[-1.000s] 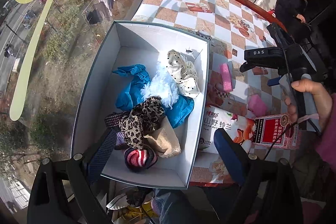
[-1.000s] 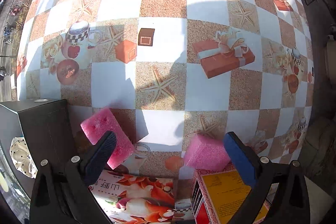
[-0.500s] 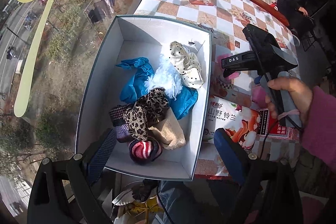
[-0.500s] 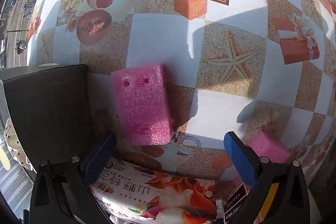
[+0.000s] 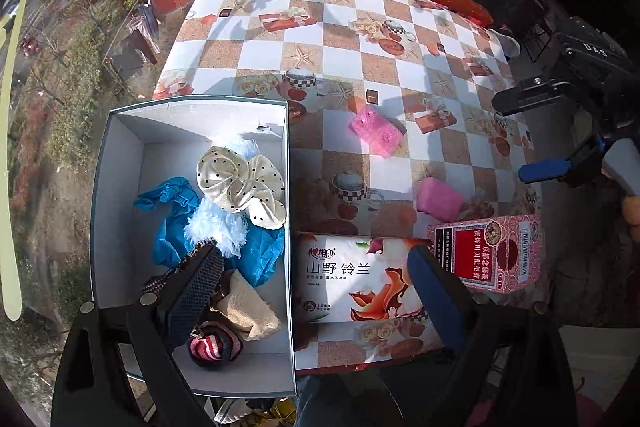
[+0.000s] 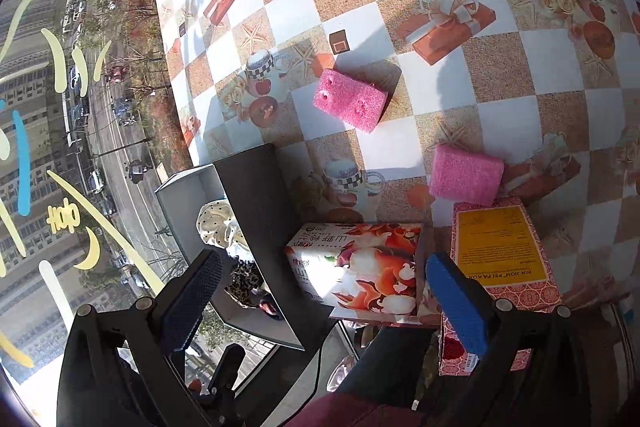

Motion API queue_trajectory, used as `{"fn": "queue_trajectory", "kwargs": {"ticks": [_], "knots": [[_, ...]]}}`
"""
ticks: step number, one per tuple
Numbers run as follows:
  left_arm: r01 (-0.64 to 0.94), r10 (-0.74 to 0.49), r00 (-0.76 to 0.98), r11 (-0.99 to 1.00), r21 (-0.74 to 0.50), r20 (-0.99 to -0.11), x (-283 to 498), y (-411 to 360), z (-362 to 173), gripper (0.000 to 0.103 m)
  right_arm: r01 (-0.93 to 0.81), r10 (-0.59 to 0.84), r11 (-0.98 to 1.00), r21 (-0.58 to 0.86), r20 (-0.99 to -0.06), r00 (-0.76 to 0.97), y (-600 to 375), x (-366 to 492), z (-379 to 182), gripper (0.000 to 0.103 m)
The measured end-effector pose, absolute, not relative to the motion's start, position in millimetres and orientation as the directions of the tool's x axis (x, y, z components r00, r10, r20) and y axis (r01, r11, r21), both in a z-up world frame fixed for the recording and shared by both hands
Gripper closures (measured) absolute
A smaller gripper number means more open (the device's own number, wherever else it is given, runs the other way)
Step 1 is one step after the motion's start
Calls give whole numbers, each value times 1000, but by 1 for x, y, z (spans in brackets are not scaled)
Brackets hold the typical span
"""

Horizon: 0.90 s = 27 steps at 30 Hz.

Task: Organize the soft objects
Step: 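Grasp a pink foam sponge with the left gripper while the right grasps the other sponge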

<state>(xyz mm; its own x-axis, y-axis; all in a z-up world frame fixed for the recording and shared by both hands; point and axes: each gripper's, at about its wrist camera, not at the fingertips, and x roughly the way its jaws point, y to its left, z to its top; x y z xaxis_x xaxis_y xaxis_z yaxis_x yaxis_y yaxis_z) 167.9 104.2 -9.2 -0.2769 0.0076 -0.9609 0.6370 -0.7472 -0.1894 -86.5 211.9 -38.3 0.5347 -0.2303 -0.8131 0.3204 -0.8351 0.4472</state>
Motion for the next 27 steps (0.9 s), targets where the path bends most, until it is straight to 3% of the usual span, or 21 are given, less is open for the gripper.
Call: {"fn": "queue_trajectory", "kwargs": {"ticks": [4,9,17,21,24,27], "knots": [[624,26,-269,-756,-195,-963,145,108,-13,8,468,-86,-811,351,-863,497,217,-114,-51,0],[646,44,-230,-741,-186,-972,131,113,-24,8,633,106,-717,292,-852,513,220,-123,-127,0],[717,72,-157,-678,-164,-985,116,110,-44,8,888,365,-363,284,-833,416,173,-70,-204,0],[736,98,-139,-655,-169,-985,98,105,-52,8,946,441,-213,245,-840,317,164,-50,-223,0],[747,114,-132,-642,-174,-985,75,100,-61,8,973,418,-139,185,-880,227,166,-49,-219,0],[754,143,-129,-629,-190,-981,47,93,-79,8,970,374,-202,135,-905,204,178,-74,-216,0]]}}
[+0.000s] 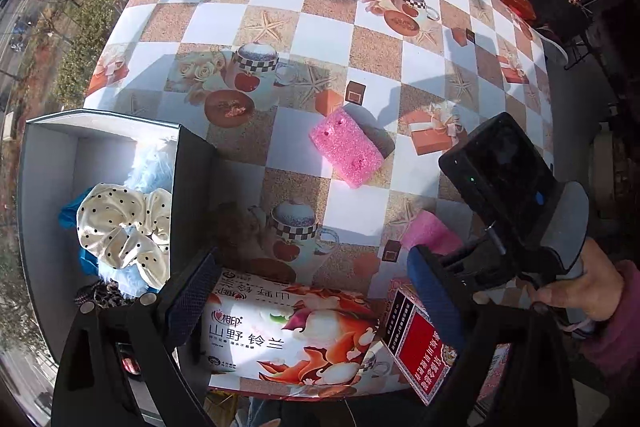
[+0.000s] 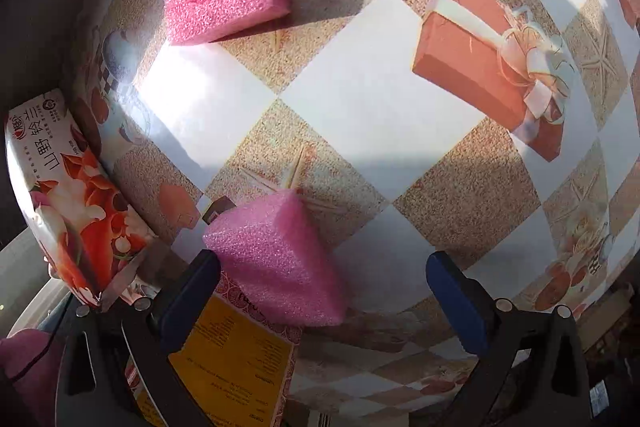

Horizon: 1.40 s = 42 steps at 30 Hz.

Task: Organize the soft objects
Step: 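Grasp a pink foam sponge with the left gripper while the right grasps the other sponge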

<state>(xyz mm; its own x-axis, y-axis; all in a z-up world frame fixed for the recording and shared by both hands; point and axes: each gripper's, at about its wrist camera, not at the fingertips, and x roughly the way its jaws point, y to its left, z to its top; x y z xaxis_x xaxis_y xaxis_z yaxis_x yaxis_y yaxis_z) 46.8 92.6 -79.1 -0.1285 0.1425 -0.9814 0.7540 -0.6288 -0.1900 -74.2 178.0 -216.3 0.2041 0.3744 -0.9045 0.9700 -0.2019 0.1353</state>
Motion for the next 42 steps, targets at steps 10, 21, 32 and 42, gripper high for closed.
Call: {"fn": "queue_trajectory", "kwargs": {"ticks": [10,21,32,42], "knots": [[836,220,-79,-516,-185,-972,-13,71,-152,8,852,126,-507,133,-966,226,250,-156,-185,0],[885,179,13,-459,-72,-984,-28,75,-200,8,893,159,-449,23,-982,106,240,-115,-211,0],[846,116,34,-532,-33,-993,-42,85,-200,0,891,168,-454,25,-979,113,244,-126,-211,0],[843,122,37,-537,-34,-992,-41,90,-201,0,890,130,-455,24,-987,92,248,-121,-211,0]]}}
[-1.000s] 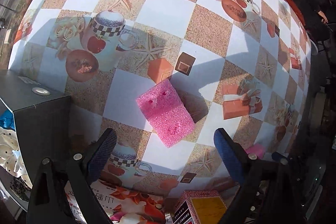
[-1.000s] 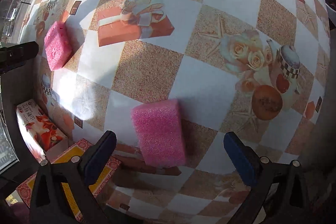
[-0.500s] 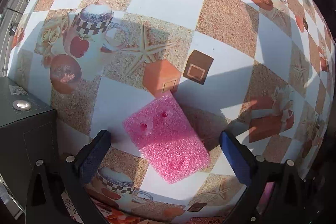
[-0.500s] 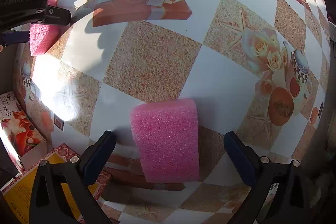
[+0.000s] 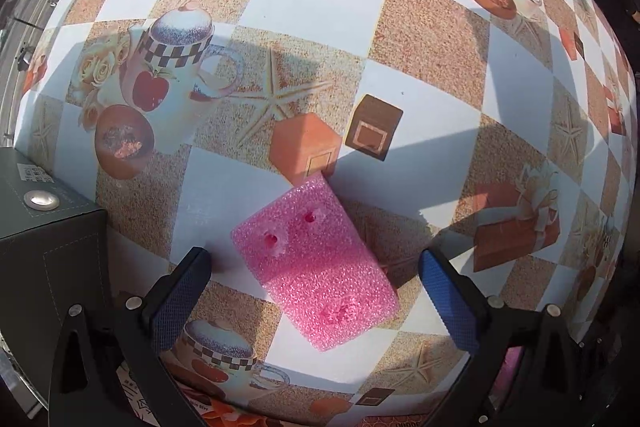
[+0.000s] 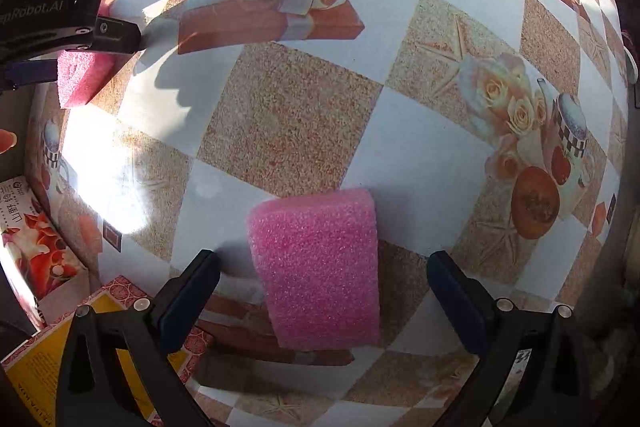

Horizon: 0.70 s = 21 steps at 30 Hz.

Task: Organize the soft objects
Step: 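Grasp a pink foam sponge with the left gripper while the right grasps the other sponge, then lift both pink sponges and carry them over the white box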

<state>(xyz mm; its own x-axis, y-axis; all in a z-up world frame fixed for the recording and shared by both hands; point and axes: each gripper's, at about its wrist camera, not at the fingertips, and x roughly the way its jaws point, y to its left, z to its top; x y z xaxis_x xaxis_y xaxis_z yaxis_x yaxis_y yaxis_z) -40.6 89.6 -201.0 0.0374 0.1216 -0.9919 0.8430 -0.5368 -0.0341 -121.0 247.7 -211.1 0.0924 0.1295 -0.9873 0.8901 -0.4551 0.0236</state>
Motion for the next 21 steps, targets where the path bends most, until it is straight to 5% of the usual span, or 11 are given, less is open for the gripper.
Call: {"fn": "queue_trajectory", "kwargs": {"ticks": [5,6,8,9,10,21], "knots": [[828,146,54,-559,-37,-988,-48,87,-200,9,888,132,-460,20,-987,91,250,-123,-206,2],[818,132,46,-574,-39,-990,-50,88,-195,14,885,124,-464,21,-988,89,251,-124,-202,9],[792,112,35,-609,-40,-993,-56,91,-186,40,882,103,-471,26,-991,84,254,-125,-192,28],[775,123,30,-630,-55,-992,-58,93,-184,41,879,94,-476,29,-992,84,255,-126,-188,37],[769,141,25,-636,-71,-990,-58,94,-184,42,875,93,-483,28,-992,83,257,-127,-185,56],[644,29,-66,-763,-64,-997,-24,114,-119,43,757,-21,-643,115,-991,133,298,-150,-141,56]]}}
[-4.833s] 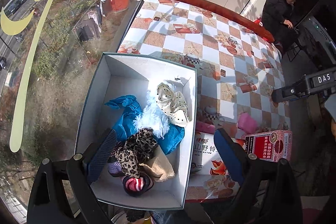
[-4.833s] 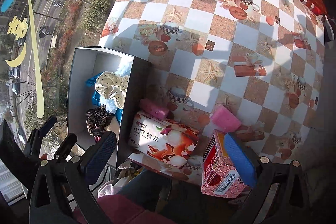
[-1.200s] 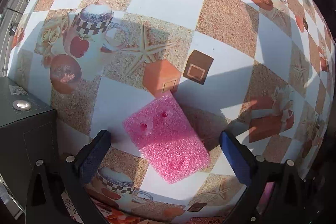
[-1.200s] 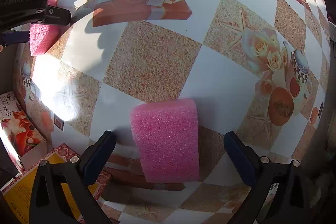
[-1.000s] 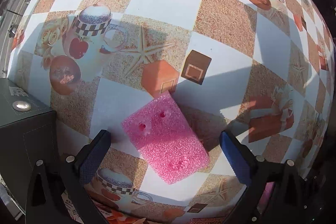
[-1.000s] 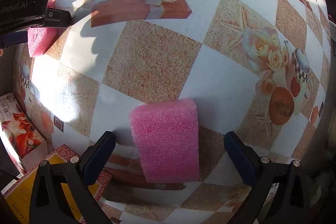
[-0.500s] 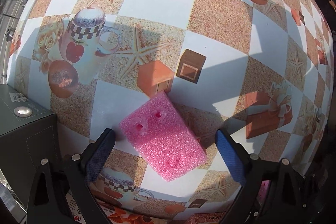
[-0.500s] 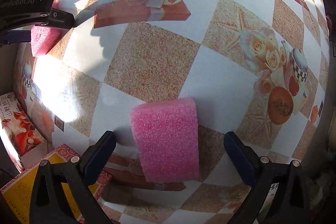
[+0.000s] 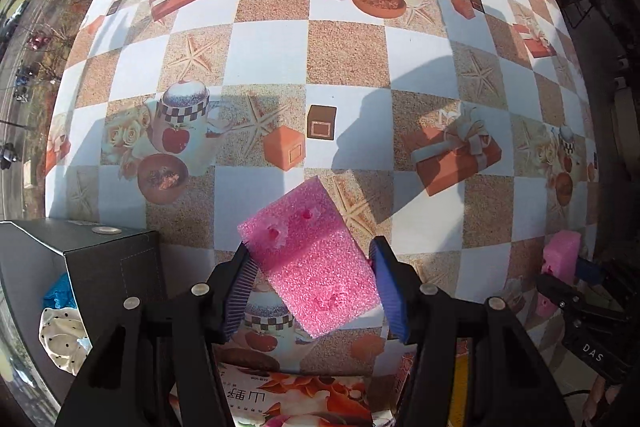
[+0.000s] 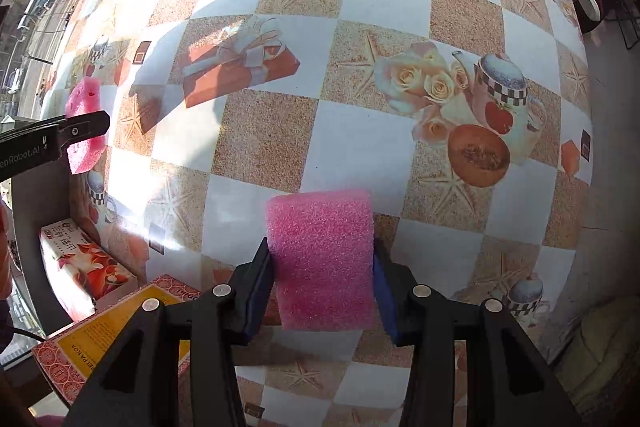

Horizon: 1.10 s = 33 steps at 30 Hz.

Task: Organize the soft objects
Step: 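Lift both pink sponges and carry them over the white box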

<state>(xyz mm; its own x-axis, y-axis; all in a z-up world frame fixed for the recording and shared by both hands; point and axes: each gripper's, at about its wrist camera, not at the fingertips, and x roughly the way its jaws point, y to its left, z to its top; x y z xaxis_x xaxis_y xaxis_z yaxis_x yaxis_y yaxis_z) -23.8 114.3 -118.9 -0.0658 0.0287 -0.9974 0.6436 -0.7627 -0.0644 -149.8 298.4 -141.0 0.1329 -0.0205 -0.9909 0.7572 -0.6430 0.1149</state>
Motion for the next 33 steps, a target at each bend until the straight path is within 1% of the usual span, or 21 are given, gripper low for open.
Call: {"fn": "queue_trajectory", "kwargs": {"ticks": [7,12,16,20,26,33], "knots": [[550,9,-129,-832,-79,-992,12,141,-71,42,672,-107,-725,152,-988,107,333,-139,-91,56],[427,-42,-137,-904,-21,-990,31,174,-45,42,618,-150,-767,172,-985,87,344,-119,-53,56],[361,-30,-168,-932,-33,-985,55,191,-26,42,579,-181,-793,188,-981,70,354,-98,-23,56],[312,-44,-196,-950,-20,-980,77,202,-6,42,567,-200,-798,201,-978,65,354,-68,1,56],[305,-88,-253,-952,6,-963,106,198,19,42,604,-232,-762,233,-969,81,333,-24,18,56],[397,-137,-292,-918,10,-946,142,173,36,42,708,-253,-664,243,-963,93,282,12,31,56]]}}
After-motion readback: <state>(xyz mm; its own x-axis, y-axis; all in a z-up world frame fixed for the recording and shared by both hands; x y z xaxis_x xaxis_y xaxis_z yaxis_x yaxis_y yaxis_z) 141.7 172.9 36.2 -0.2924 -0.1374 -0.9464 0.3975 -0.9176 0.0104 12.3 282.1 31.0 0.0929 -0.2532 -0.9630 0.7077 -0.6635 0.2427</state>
